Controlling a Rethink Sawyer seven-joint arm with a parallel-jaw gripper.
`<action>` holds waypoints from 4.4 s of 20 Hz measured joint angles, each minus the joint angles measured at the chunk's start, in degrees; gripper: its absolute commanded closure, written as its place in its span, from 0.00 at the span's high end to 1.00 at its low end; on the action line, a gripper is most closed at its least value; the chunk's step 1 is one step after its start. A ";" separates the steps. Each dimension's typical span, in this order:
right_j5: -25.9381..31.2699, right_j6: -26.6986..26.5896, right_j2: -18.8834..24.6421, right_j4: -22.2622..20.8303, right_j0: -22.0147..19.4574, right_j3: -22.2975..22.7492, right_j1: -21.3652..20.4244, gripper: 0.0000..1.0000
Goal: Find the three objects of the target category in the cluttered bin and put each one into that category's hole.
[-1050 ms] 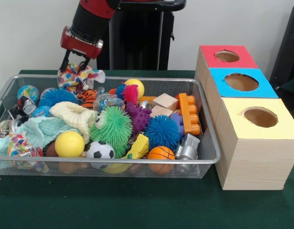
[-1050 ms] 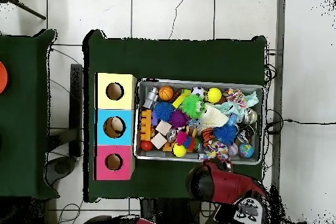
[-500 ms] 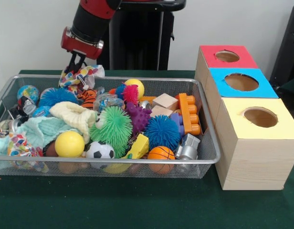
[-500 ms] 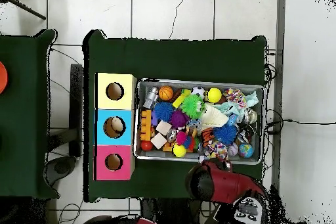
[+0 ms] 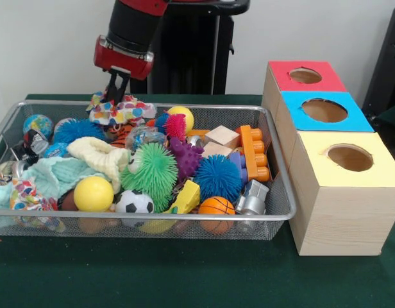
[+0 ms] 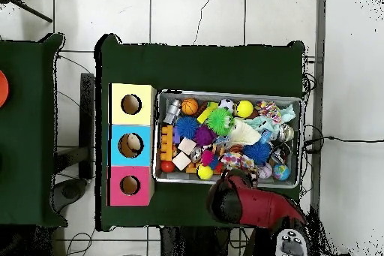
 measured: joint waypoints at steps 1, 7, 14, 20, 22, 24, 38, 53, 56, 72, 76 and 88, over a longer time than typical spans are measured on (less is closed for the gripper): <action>0.13 0.00 1.35 0.01 -0.65 0.09 -1.07 0.00; 1.85 0.00 7.37 -0.02 -2.33 0.17 -5.93 0.00; 4.93 0.00 11.24 0.30 -2.23 0.62 -9.93 0.00; 8.34 0.00 13.36 1.82 -1.74 2.02 -13.35 0.00; 10.35 0.00 13.29 2.60 -0.59 2.39 -14.57 0.00; 12.48 0.00 13.12 3.07 0.94 2.49 -15.70 0.00; 18.32 0.00 16.28 11.57 4.44 4.28 -21.78 0.00; 18.32 0.00 24.61 21.48 3.20 8.23 -24.84 0.00; 18.33 0.00 25.26 22.95 3.54 8.50 -25.65 0.00; 18.32 0.00 29.41 33.08 6.90 8.69 -28.21 0.00; 18.28 0.00 29.54 34.25 9.90 8.63 -27.45 0.00; 9.84 0.01 24.64 34.19 19.25 4.56 -16.85 0.00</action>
